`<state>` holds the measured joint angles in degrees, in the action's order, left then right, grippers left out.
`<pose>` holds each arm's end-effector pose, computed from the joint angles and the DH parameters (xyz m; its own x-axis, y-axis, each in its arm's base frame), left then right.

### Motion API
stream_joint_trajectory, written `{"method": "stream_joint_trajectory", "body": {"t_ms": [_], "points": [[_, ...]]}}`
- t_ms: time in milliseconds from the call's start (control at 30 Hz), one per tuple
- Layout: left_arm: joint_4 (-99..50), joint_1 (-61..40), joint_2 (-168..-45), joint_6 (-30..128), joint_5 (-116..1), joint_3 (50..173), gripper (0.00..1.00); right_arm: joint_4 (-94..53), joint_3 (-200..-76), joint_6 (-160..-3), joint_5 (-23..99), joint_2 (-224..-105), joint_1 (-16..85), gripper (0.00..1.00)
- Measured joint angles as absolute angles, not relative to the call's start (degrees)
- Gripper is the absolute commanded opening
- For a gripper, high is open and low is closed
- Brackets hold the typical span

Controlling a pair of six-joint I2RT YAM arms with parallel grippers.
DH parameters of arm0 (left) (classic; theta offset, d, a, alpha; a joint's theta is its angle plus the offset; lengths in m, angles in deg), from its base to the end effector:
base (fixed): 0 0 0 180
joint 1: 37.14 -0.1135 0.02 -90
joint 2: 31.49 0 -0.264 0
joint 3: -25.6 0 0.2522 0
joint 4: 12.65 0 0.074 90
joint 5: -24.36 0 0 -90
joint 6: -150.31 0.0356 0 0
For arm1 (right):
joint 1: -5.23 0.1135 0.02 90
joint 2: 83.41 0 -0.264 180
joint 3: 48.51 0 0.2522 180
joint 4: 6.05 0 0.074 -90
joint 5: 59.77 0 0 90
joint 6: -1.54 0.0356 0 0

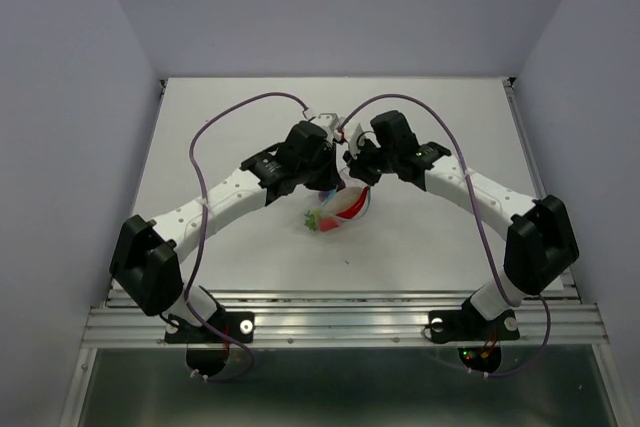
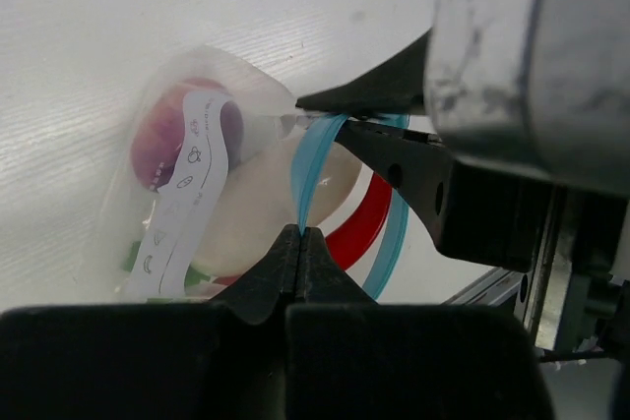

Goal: Place the food in the zip-top bag and seal the zipper
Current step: Zip up the zip-top bag

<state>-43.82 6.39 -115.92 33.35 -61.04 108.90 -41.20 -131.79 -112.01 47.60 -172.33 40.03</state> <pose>0.2439 -0.2356 0.3128 -0.6788 0.0216 -0.7340 0.4801 0.7694 -0.4214 0.2795 0.2072 0.2821 -0.2000 -0.6034 -0.7720 -0.8838 0.4512 -0.1237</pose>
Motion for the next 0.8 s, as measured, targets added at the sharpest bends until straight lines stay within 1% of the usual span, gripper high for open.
{"method": "stream_joint_trajectory", "body": {"t_ms": [67, 100, 133, 167, 200, 233, 267, 300, 333, 367, 400, 500, 633, 733, 800], "points": [[-43.7, 6.3, -115.8, 33.3, -60.9, 108.5, 0.0, -41.2, -132.7, -112.5, 48.3, -174.0, 39.8, 0.05], [-43.7, 6.2, -115.7, 33.3, -60.8, 108.4, 0.07, -41.2, -133.0, -112.6, 48.3, -174.2, 39.8, 0.04], [-43.7, 6.1, -115.7, 33.3, -60.8, 108.4, 0.28, -41.3, -133.1, -112.7, 48.2, -174.3, 39.7, 0.02], [-43.7, 6.1, -115.5, 33.3, -60.7, 108.4, 0.4, -41.2, -133.2, -112.7, 48.1, -174.3, 39.7, 0.02], [-43.7, 6.1, -115.2, 33.2, -60.6, 108.4, 0.5, -41.2, -133.4, -112.9, 48.0, -174.3, 39.5, 0.01], [-43.8, 6.0, -114.9, 33.3, -60.4, 108.4, 0.66, -41.2, -133.5, -113.1, 47.9, -174.3, 39.4, 0.01], [-44.0, 6.1, -114.3, 33.3, -60.3, 108.4, 0.76, -41.2, -133.5, -113.2, 47.8, -174.3, 39.1, 0.01], [-44.1, 6.1, -113.9, 33.0, -60.3, 108.3, 0.83, -41.3, -133.5, -113.4, 47.5, -174.3, 38.9, 0.01], [-44.2, 6.1, -112.9, 32.8, -60.3, 108.2, 0.88, -41.6, -133.5, -113.8, 47.4, -174.3, 38.4, 0.01], [-44.3, 6.1, -112.2, 32.7, -60.3, 108.0, 0.89, -41.8, -133.5, -114.2, 47.2, -174.3, 38.1, 0.01], [-44.3, 6.1, -110.7, 32.2, -60.4, 107.2, 0.98, -42.5, -133.7, -114.6, 47.2, -174.3, 37.5, 0.01], [-44.2, 6.1, -104.9, 31.7, -61.5, 102.9, 0.99, -44.9, -135.0, -115.6, 47.2, -174.3, 36.6, 0.01], [-42.8, 5.9, -94.6, 31.7, -61.6, 93.2, 0.99, -50.0, -140.3, -116.9, 47.4, -176.5, 35.9, 0.01], [-35.5, 5.9, -87.2, 32.6, -59.6, 82.2, 0.99, -57.4, -147.7, -119.0, 48.4, -180.2, 35.5, 0.01], [-32.9, 5.9, -85.8, 33.4, -59.0, 78.6, 0.99, -62.2, -153.7, -120.5, 49.5, -183.1, 35.3, 0.01]]}}
